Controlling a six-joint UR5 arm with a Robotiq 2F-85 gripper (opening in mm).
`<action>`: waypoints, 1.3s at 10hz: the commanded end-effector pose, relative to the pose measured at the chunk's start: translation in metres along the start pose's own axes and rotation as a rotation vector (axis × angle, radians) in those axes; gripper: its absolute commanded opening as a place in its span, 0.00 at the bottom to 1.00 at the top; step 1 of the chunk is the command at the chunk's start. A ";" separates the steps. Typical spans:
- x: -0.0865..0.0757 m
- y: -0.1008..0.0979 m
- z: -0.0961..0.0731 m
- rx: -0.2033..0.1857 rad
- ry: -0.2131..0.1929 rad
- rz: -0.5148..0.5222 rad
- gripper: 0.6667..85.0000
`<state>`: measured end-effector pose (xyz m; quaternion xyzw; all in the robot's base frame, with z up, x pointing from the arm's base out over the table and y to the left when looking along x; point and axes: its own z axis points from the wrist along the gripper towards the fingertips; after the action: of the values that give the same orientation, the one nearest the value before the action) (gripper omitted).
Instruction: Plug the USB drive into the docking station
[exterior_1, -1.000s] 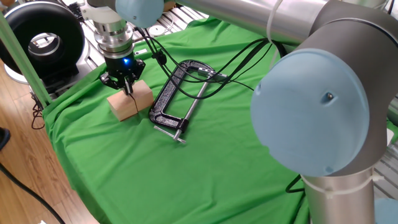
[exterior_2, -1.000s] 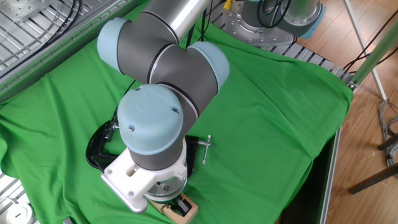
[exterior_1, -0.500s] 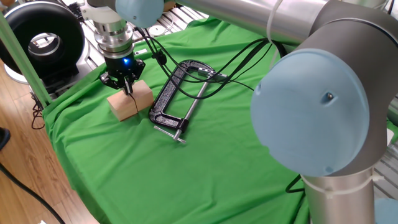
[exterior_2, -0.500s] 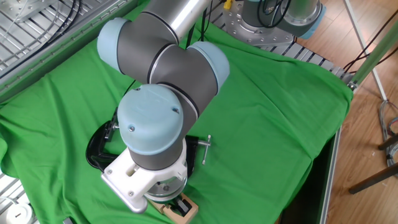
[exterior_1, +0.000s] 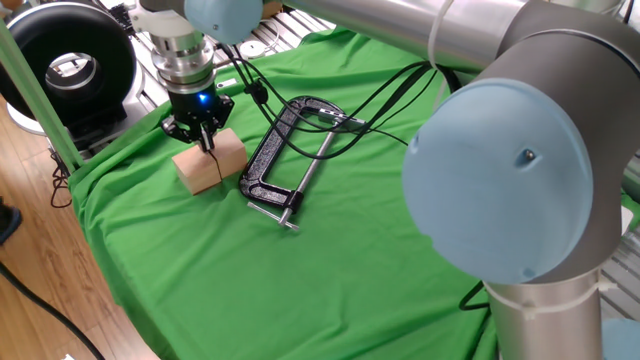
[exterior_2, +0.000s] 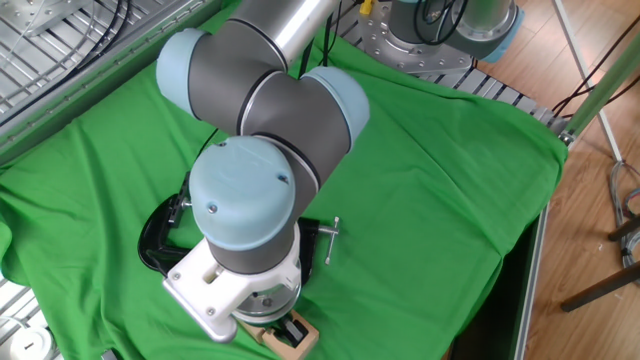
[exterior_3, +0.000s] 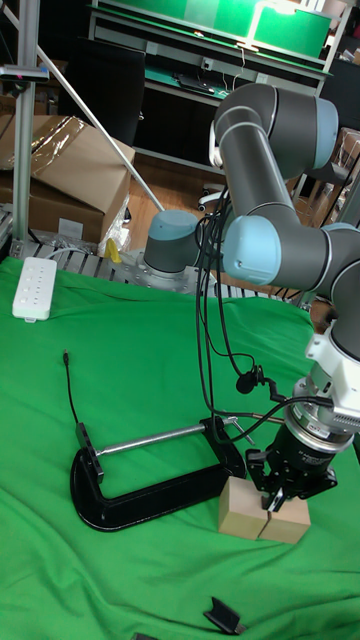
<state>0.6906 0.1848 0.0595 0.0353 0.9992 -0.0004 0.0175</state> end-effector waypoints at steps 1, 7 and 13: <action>0.000 0.004 -0.006 -0.012 0.003 0.010 0.04; 0.007 0.015 -0.035 -0.046 0.017 0.005 0.04; 0.013 0.012 -0.048 -0.015 0.001 -0.183 0.04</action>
<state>0.6809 0.1928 0.1019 -0.0297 0.9994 -0.0027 0.0202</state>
